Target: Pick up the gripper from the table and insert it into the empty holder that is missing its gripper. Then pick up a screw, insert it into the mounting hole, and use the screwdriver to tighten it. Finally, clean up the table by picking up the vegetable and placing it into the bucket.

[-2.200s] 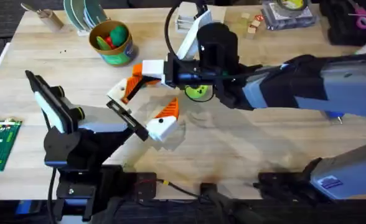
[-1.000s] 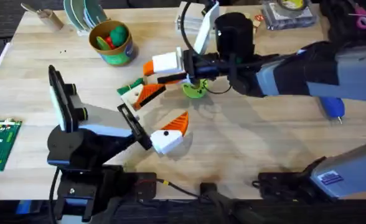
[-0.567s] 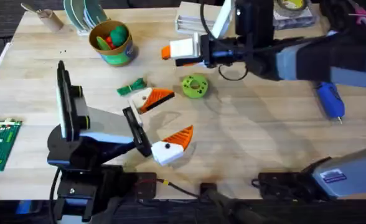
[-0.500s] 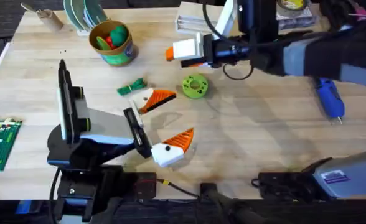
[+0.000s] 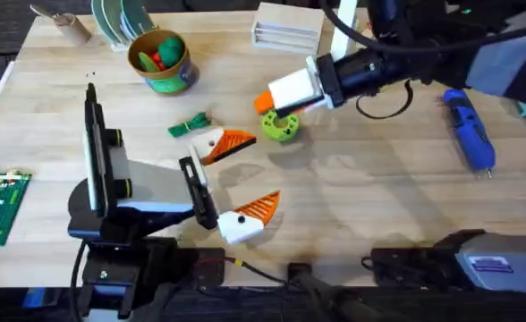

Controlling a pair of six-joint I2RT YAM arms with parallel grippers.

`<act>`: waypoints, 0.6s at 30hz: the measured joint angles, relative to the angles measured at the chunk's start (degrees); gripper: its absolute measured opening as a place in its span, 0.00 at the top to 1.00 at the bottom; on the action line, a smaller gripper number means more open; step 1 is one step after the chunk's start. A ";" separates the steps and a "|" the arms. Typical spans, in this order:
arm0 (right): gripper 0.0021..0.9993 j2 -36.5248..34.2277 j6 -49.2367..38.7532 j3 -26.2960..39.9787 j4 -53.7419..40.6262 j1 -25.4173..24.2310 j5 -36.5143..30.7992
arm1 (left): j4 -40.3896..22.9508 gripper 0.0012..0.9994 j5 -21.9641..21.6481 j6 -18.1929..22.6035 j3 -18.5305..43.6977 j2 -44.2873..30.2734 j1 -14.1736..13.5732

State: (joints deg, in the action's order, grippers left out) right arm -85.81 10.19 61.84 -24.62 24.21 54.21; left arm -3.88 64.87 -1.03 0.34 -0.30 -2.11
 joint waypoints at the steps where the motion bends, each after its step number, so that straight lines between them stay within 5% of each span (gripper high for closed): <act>1: 0.03 -0.48 -0.53 0.00 -1.40 0.17 1.03 | 0.00 0.01 0.03 0.03 0.00 0.00 0.00; 11: 0.08 -9.06 -3.20 0.00 1.85 3.78 12.41 | 0.00 0.01 0.07 0.16 0.00 0.00 0.00; 18: 0.30 -12.98 -3.33 0.00 4.45 3.78 19.69 | 0.00 0.01 0.05 0.16 0.00 0.00 0.00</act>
State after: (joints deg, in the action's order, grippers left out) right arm -98.79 6.85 61.84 -20.16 27.99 73.90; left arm -3.88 64.93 -0.86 0.34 -0.30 -2.11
